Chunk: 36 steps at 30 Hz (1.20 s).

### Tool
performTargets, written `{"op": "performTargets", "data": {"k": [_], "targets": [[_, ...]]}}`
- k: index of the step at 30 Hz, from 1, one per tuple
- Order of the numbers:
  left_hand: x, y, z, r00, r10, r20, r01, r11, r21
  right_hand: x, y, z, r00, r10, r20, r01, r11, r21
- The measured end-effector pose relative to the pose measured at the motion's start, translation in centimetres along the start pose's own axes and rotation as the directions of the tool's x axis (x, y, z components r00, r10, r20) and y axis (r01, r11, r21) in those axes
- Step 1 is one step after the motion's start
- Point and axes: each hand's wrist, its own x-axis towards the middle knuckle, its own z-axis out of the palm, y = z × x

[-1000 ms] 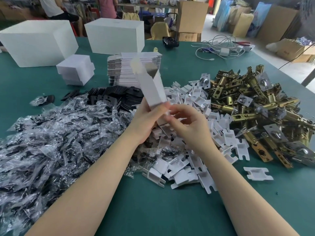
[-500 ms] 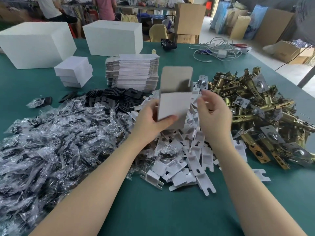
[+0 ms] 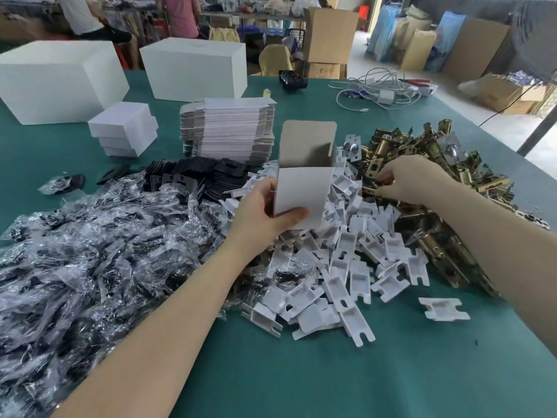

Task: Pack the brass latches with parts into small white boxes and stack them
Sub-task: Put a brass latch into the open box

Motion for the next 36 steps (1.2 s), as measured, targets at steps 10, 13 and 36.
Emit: {"op": "performTargets", "data": {"k": [10, 13, 36], "targets": [[-0.1, 0.2, -0.1, 1.0, -0.013, 0.009, 0.013, 1.0, 0.01, 1.8, -1.7, 0.2, 0.988, -0.109, 0.111, 0.118, 0.99, -0.081], [-0.1, 0.3, -0.2, 1.0, -0.011, 0.008, 0.01, 1.0, 0.01, 1.4, 0.2, -1.2, 0.995, -0.099, 0.02, 0.096, 0.989, 0.114], [0.1, -0.2, -0.1, 1.0, -0.001, 0.016, 0.001, 1.0, 0.01, -1.2, 1.2, 0.1, 0.945, -0.327, -0.027, 0.327, 0.934, 0.142]]}}
